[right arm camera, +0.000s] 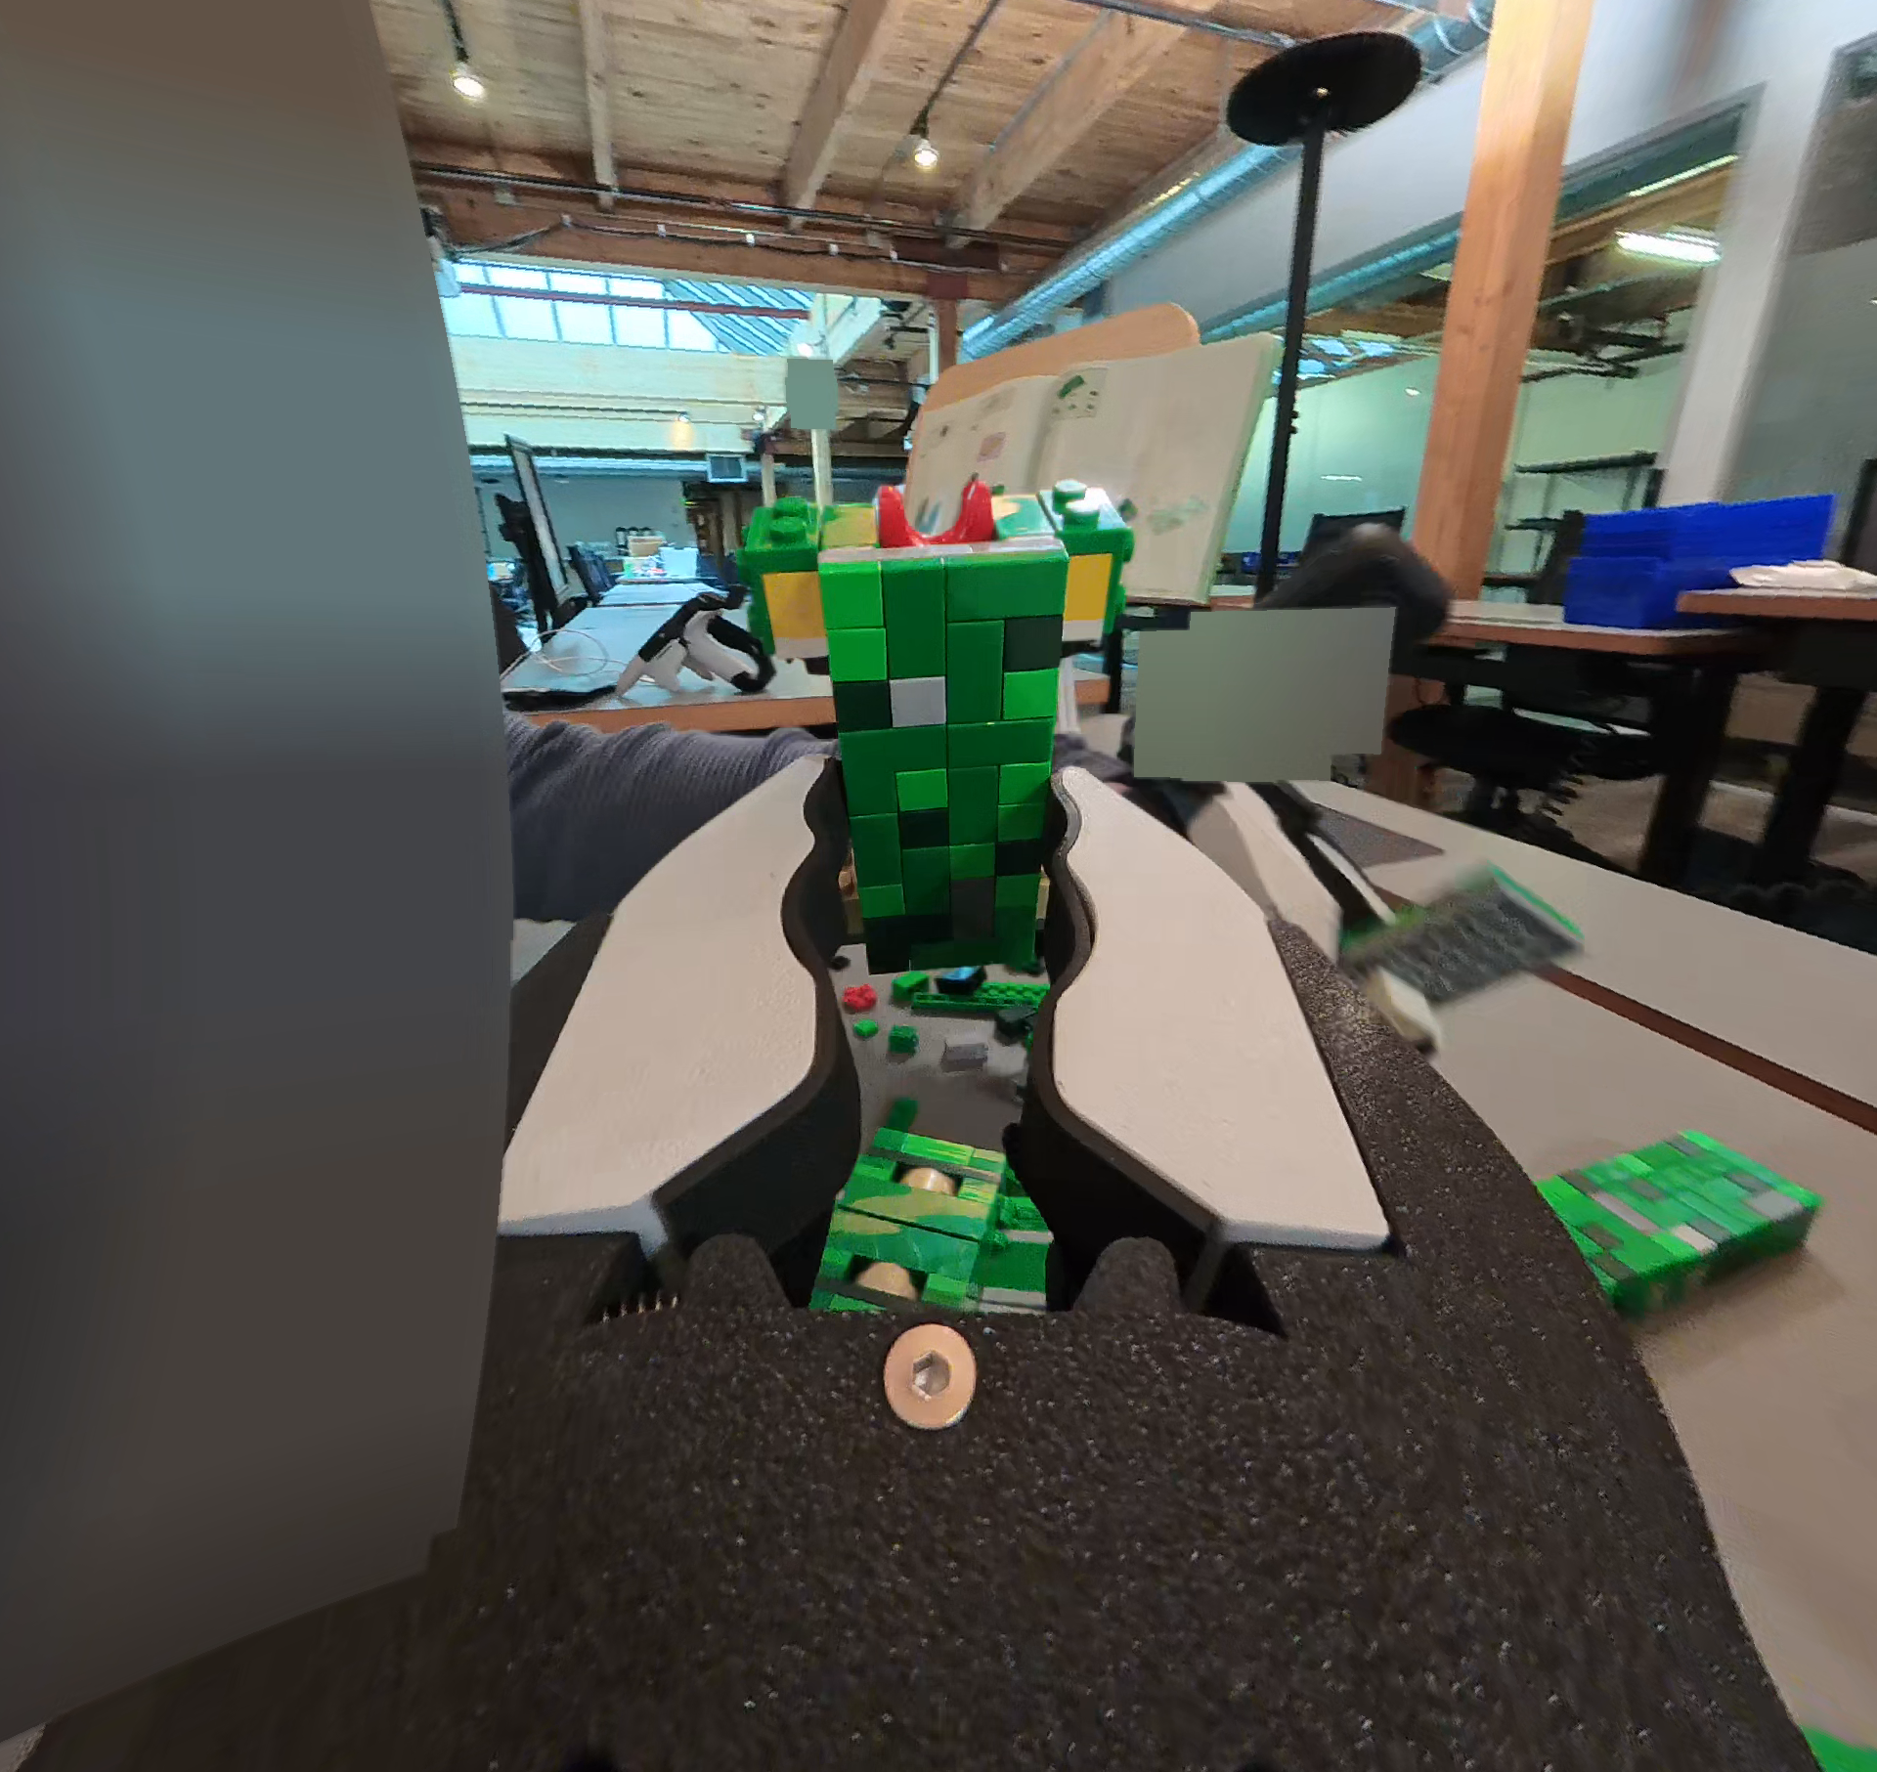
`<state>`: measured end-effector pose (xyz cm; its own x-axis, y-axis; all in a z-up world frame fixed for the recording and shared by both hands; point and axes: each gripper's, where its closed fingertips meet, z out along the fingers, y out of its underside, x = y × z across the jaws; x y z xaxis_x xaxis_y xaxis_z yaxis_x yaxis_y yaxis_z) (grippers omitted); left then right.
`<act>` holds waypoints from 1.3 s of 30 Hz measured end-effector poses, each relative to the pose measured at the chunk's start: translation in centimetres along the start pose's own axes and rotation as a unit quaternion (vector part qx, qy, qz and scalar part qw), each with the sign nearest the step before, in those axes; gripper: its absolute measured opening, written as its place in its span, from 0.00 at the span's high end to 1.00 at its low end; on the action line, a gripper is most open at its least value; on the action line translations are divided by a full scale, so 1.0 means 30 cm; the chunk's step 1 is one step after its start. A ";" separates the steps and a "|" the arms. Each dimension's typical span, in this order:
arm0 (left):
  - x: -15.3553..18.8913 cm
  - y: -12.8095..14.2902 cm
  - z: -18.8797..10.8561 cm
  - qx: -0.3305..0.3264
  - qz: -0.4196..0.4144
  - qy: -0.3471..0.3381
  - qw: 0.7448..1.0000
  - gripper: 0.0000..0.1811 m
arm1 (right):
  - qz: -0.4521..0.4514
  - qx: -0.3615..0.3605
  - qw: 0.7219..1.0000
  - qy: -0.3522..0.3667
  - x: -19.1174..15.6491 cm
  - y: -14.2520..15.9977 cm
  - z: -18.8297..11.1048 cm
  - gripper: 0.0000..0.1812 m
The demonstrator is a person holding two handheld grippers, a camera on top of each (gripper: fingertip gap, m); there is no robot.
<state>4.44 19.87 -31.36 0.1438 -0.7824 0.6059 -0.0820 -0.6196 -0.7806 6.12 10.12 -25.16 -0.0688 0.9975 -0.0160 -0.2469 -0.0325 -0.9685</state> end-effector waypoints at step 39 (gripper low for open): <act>-0.063 0.023 0.064 -0.048 0.013 -0.156 0.987 0.71 | -0.046 -0.045 0.992 0.113 0.085 0.039 -0.007 0.80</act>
<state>6.00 21.05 -33.35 0.4356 -0.7499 0.4979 -0.1797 -0.6144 -0.7682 5.85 12.66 -26.39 0.1703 0.9850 0.0278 -0.1533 0.0544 -0.9867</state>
